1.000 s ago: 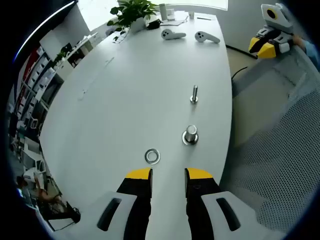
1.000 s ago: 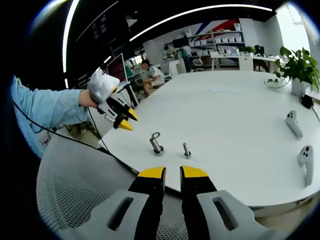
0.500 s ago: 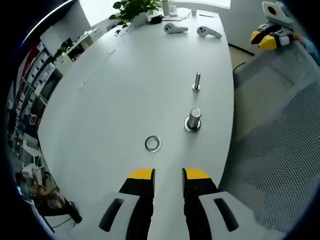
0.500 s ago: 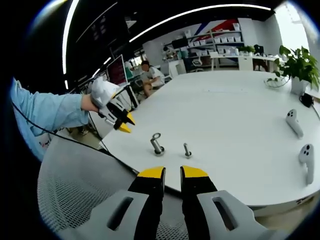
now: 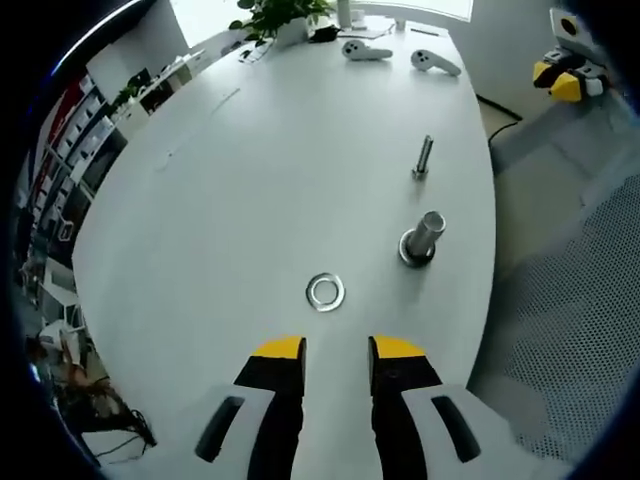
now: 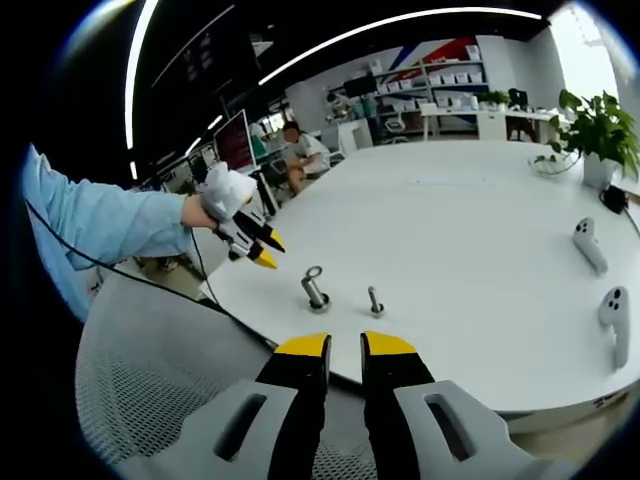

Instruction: Place the washer onto the threaded stud by aligning its center hole with the stud, sliding it down to the base, and recovering from edge contact or off-axis alignment until the washer reaches the visible bottom stop.

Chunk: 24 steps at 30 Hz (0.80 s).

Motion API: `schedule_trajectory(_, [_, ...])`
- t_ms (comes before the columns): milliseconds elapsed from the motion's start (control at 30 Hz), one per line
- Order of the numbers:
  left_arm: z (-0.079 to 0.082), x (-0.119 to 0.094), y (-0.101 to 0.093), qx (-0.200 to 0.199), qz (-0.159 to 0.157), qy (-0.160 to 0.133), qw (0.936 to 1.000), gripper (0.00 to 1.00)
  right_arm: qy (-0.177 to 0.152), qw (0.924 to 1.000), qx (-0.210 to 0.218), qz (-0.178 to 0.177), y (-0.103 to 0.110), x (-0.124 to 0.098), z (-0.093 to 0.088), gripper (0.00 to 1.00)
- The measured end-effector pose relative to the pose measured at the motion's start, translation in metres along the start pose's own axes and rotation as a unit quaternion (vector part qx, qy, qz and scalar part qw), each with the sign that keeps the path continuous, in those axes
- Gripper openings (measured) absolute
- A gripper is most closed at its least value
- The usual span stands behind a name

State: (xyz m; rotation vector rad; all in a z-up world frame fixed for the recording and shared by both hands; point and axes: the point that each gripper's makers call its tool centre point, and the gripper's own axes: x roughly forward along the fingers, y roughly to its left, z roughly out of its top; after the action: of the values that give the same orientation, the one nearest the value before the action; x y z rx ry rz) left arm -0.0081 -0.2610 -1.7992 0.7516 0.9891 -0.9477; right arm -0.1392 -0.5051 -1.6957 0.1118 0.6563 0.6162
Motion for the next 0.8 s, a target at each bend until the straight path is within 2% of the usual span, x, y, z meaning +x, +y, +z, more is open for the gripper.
schedule_trajectory(133, [0.006,0.014,0.001,0.020,-0.005,0.003,0.9998,0.23,0.002,1.0000,-0.001,0.000,0.000,0.000,-0.001,0.14])
schedule_trajectory(433, [0.009,0.044,0.004,0.018,-0.022,0.011,0.9995,0.23,0.003,1.0000,0.000,-0.001,-0.001,0.001,-0.001,0.14])
schedule_trajectory(567, [0.009,0.051,0.003,0.020,-0.028,0.019,0.9992,0.25,0.003,1.0000,0.001,-0.002,-0.001,0.001,-0.001,0.14])
schedule_trajectory(667, [0.009,0.056,0.002,0.048,-0.033,0.024,0.9980,0.25,0.004,1.0000,-0.001,-0.001,-0.001,0.001,-0.001,0.14])
schedule_trajectory(800, [0.008,0.058,0.000,0.051,-0.037,0.027,0.9976,0.25,0.003,1.0000,0.001,-0.003,-0.002,0.001,-0.001,0.14])
